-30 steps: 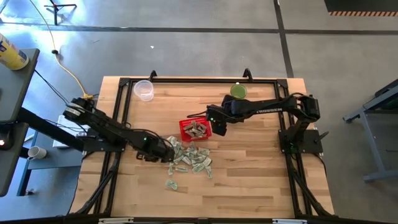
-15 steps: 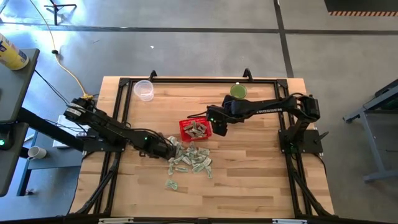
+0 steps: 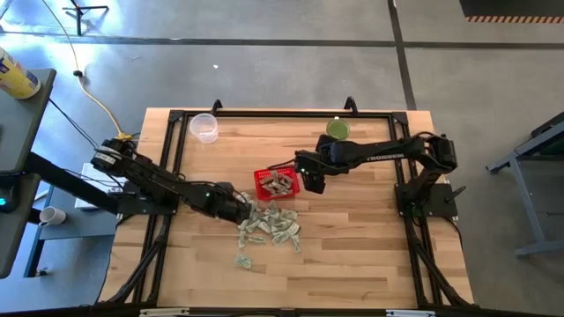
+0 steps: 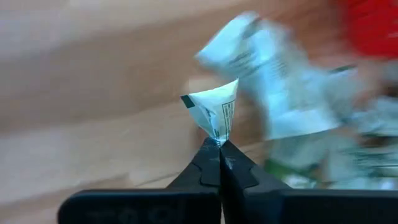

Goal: Pick and place Stevia / Truvia into bins
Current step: Put the stevia packet into the red basket

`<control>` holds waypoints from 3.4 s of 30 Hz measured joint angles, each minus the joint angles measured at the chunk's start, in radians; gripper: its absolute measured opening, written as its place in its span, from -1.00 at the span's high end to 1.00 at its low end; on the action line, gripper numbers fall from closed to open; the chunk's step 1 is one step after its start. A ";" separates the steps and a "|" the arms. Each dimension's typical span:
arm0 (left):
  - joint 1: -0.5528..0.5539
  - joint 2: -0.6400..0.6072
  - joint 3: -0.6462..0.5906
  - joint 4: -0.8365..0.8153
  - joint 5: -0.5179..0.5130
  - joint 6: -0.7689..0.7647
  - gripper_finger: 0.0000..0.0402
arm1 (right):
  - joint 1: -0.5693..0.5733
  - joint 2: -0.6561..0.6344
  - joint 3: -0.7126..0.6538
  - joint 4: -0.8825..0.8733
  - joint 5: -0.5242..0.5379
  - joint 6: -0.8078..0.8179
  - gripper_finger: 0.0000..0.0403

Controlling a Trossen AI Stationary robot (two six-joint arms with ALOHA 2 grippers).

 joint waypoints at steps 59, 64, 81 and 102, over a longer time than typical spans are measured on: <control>-0.029 -0.288 0.135 -0.229 0.118 0.769 0.17 | 0.344 -0.109 -0.438 0.550 -0.343 0.152 -0.43; -0.027 -0.302 0.086 -0.339 0.127 0.863 0.18 | 0.397 -0.035 -0.375 0.583 -0.261 0.418 -0.43; -0.027 -0.457 -0.070 -0.347 0.064 1.101 0.18 | 0.545 0.316 0.063 0.334 -0.029 1.004 -0.43; -0.027 -0.496 -0.077 -0.369 0.033 1.106 0.18 | 0.529 0.403 0.085 0.186 -0.204 1.127 0.82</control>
